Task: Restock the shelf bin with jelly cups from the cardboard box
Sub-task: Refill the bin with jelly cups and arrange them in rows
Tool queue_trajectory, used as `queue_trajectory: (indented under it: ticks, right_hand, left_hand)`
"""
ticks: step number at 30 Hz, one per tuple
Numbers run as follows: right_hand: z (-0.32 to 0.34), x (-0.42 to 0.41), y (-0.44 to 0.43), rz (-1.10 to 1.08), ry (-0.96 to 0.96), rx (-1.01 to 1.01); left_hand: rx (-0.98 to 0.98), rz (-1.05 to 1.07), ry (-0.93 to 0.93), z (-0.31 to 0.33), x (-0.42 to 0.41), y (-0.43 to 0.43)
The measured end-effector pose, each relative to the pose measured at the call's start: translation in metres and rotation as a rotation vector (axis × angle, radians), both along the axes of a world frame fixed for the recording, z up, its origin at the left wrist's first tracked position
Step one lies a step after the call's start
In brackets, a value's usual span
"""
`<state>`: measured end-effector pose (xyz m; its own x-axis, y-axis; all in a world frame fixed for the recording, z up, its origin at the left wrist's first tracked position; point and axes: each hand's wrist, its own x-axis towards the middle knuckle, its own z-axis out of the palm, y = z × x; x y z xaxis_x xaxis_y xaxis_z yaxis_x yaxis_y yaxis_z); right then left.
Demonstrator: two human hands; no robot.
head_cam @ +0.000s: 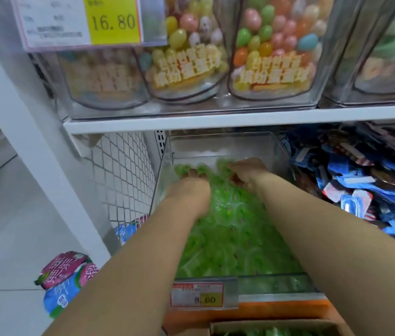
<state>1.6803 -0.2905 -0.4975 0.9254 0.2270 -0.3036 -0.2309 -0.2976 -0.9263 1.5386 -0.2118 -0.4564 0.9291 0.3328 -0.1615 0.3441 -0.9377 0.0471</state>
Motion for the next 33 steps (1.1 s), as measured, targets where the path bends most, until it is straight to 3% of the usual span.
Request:
queue_trajectory:
  ticks: [13,21,33]
  right_hand:
    - [-0.007,0.0,0.003,-0.006,-0.004,-0.021]
    - [-0.011,0.002,0.001,0.037,0.032,0.06]
    - [-0.011,0.004,-0.001,0.071,-0.041,-0.012]
  left_hand:
    - [0.03,0.073,0.047,-0.037,0.026,0.013]
    - [0.057,0.07,0.056,-0.036,0.026,0.013]
    - [0.031,0.04,0.037,-0.03,0.026,0.012]
